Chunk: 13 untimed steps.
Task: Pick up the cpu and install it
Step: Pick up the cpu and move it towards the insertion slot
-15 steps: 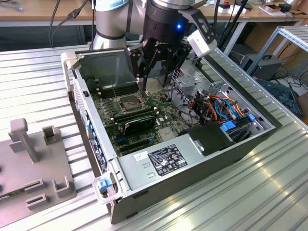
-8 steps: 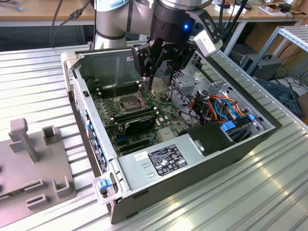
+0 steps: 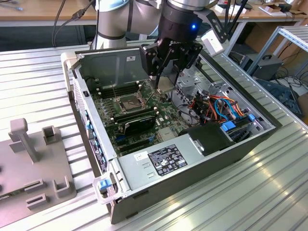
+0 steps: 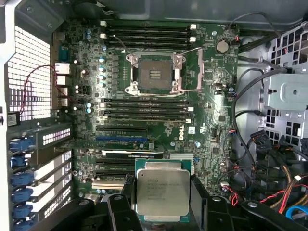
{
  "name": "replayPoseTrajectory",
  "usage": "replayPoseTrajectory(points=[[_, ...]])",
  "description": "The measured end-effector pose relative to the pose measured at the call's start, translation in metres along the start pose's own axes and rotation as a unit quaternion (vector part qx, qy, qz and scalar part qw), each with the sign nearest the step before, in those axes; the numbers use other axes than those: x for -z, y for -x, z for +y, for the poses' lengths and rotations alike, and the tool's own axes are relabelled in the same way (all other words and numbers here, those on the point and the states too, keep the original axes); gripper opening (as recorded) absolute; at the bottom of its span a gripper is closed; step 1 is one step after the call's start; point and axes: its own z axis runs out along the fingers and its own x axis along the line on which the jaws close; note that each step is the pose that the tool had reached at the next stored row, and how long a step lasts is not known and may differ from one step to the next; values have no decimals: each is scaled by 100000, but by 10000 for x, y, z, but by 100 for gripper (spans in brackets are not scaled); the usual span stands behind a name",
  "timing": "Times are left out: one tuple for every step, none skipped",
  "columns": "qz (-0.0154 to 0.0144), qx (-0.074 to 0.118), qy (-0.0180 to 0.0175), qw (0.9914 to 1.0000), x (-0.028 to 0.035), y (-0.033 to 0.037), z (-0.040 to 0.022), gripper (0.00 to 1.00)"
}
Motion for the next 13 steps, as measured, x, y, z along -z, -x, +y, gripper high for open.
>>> replayPoseTrajectory(points=[[3,3,2,100000,-1,15,0,55],[-1,1,2,100000,-1,24,-1,55],[0,0,0,100000,-1,32,-1,55],[1,-11,-2,100000,-1,32,0,55],[2,-1,0,100000,-1,35,0,55],[1,-2,2,100000,-2,37,0,55],[0,1,-1,100000,-3,37,0,55],[3,-1,-2,100000,-4,37,0,55],[0,-3,2,100000,-9,37,0,55],[2,0,-1,100000,-12,37,0,55],[0,-1,4,100000,-16,37,0,55],[2,-1,-2,100000,-19,37,0,55],[5,0,-7,100000,-22,37,0,55]])
